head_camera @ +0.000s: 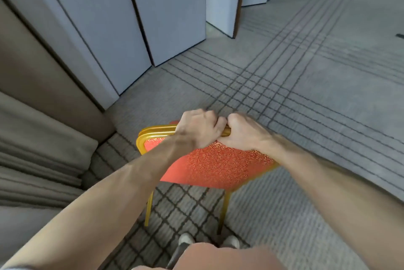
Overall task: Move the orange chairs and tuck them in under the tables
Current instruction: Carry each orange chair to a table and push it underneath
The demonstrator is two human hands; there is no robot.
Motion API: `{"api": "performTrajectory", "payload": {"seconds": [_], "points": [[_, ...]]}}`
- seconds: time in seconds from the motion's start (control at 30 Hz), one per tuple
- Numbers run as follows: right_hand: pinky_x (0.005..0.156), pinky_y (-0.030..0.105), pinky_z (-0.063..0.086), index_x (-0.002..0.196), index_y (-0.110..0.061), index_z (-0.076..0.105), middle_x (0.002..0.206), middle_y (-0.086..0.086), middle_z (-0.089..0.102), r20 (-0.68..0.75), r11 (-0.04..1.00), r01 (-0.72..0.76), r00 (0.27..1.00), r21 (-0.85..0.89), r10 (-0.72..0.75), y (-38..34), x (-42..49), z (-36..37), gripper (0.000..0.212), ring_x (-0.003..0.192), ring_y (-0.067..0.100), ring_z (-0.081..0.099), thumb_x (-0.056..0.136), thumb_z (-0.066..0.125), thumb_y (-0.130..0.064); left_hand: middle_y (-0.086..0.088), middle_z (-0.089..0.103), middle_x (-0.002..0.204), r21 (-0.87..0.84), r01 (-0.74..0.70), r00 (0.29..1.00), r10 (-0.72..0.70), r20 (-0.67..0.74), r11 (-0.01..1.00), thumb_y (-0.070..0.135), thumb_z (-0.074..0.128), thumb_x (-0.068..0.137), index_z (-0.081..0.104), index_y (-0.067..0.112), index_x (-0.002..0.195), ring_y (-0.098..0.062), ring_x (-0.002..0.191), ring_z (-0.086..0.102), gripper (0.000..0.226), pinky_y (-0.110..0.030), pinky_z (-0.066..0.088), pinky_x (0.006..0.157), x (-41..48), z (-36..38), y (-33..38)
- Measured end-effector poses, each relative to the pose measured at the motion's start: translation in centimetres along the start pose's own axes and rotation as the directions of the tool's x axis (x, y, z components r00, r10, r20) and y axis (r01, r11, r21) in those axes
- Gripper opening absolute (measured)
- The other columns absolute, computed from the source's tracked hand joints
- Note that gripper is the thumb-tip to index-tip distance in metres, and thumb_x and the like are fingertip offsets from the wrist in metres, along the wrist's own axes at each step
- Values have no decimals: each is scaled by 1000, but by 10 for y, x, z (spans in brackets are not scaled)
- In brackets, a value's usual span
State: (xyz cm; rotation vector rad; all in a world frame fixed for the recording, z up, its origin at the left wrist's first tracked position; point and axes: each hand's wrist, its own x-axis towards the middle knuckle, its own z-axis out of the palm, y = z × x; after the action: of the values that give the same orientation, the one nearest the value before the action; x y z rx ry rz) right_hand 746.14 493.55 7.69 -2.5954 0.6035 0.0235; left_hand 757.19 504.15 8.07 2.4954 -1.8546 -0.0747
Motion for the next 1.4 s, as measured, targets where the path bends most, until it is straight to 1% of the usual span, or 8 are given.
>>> {"api": "performTrajectory", "payload": {"seconds": [0.13,0.3,0.37,0.63,0.77,0.87,1.03,1.4], "points": [[67,29,44,89,-13,67,95,10,71,-74,983,-182,981,-23,180,55,-51,-5,37,93,33,67,83,65,-50,-8,68,95,84,-242,968,246,-43,967,24,30,106,58,14,99,-34,88,65,31,-34,42,62,34,20,62],[76,37,54,82,-21,64,84,5,70,-178,911,-411,897,3,405,125,-123,-7,29,86,33,66,83,55,-48,-15,72,100,-77,-362,932,362,-17,929,39,25,104,68,9,89,-33,102,64,55,-38,43,85,74,39,156],[76,38,53,78,-24,56,82,3,70,-200,886,-463,870,-19,450,144,-149,-11,21,85,32,66,86,53,-43,-13,72,99,-38,-467,884,466,-27,883,44,14,100,69,11,92,-33,102,63,65,-39,41,84,90,50,190],[67,33,46,82,-25,49,82,3,70,-283,678,-729,633,92,720,224,-271,-19,19,83,32,65,83,61,-40,-15,71,99,-114,-747,656,754,39,655,35,27,105,67,6,93,-34,98,64,50,-43,43,84,119,74,354],[66,30,42,84,-26,58,85,3,71,-279,543,-820,487,179,828,251,-333,-27,15,86,30,66,80,64,-40,-13,72,84,-225,-819,548,836,-30,529,36,31,100,59,8,70,-33,85,67,49,-39,46,74,115,82,428],[65,32,45,85,-25,62,82,-3,68,-321,474,-850,394,230,861,277,-345,-44,24,79,24,63,81,61,-48,-8,71,86,-190,-837,523,852,-6,513,33,33,100,62,8,79,-31,85,66,43,-36,37,69,132,73,463],[64,33,51,84,-28,57,78,-7,63,-357,430,-860,324,275,876,314,-310,-67,21,78,20,63,80,60,-48,-16,70,91,-246,-768,607,795,14,591,31,37,101,56,10,75,-33,88,64,39,-38,41,75,186,65,472],[72,33,48,98,-24,64,90,1,70,-456,468,-850,326,242,828,442,-324,-142,29,91,28,65,84,59,-49,-4,61,73,-246,-847,502,861,-80,471,46,18,92,61,11,86,-28,76,61,56,-32,29,63,306,73,582]]}}
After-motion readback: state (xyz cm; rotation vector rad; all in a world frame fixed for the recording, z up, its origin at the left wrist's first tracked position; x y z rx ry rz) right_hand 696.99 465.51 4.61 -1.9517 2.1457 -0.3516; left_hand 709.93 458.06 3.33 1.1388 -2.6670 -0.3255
